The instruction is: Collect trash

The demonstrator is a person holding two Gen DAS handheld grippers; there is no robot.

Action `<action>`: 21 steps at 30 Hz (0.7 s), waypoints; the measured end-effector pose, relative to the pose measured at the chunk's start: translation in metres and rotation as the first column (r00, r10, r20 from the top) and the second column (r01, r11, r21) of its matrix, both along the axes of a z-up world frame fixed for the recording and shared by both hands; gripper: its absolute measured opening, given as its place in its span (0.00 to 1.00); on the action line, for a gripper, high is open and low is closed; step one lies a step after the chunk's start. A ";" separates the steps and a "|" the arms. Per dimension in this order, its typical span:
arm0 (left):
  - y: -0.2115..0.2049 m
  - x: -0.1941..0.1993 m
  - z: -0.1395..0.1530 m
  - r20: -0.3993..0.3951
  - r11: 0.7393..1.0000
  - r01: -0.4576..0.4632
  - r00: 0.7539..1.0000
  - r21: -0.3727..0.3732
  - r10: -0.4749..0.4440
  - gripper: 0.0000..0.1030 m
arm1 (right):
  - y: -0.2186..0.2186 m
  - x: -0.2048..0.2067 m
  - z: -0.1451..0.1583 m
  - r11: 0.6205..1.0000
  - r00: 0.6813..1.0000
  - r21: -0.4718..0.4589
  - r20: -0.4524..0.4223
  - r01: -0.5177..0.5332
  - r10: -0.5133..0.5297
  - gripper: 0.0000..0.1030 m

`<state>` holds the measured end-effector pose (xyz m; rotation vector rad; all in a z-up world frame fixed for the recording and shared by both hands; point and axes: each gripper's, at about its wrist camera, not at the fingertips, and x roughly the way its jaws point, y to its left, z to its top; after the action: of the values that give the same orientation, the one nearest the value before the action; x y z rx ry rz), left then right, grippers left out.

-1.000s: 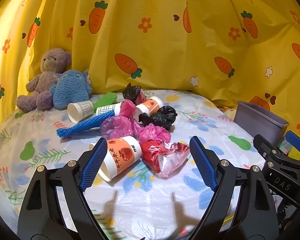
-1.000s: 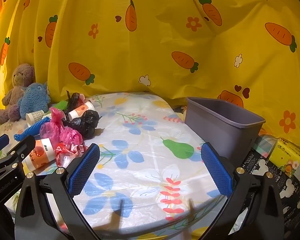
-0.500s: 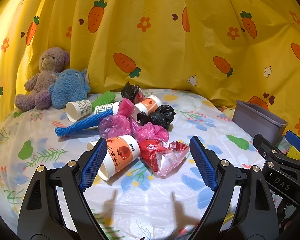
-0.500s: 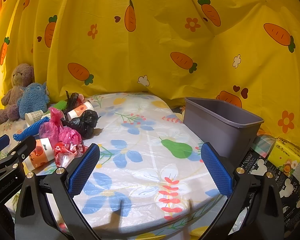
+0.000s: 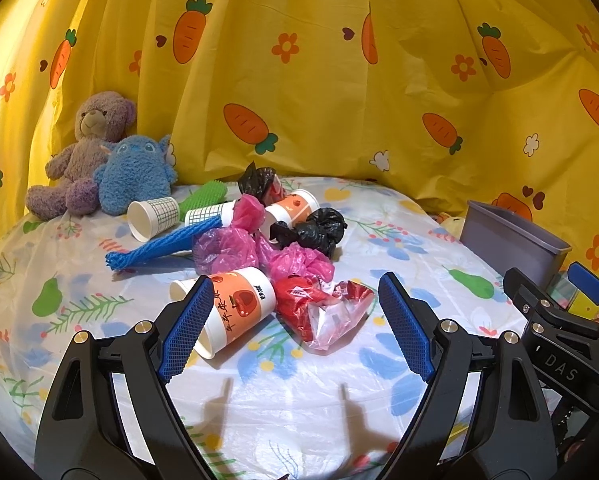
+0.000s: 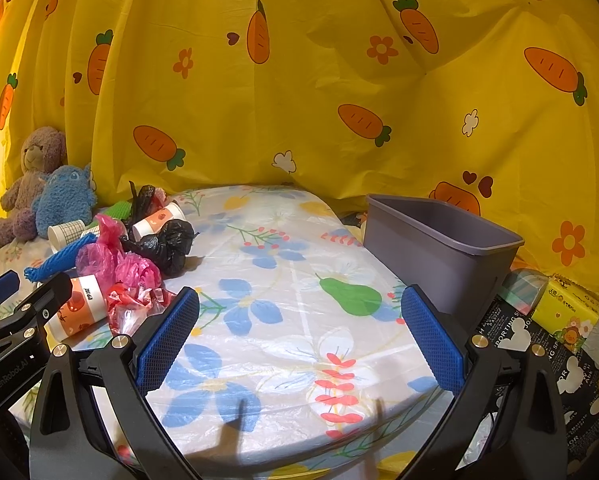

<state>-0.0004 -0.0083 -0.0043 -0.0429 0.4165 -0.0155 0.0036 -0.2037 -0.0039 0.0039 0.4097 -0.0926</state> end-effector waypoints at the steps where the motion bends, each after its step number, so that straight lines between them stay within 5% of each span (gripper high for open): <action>1: -0.001 0.000 0.000 0.000 1.000 0.001 1.000 -0.001 -0.001 0.81 | 0.000 0.000 0.000 1.000 1.000 0.000 0.000 0.000 0.000 0.95; 21: 0.000 -0.001 -0.002 -0.001 1.000 0.009 1.000 -0.006 -0.009 0.81 | 0.000 0.000 0.000 1.000 1.000 -0.002 0.000 0.000 0.000 0.95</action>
<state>-0.0014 -0.0088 -0.0061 -0.0472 0.4181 -0.0258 0.0036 -0.2042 -0.0040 0.0021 0.4098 -0.0934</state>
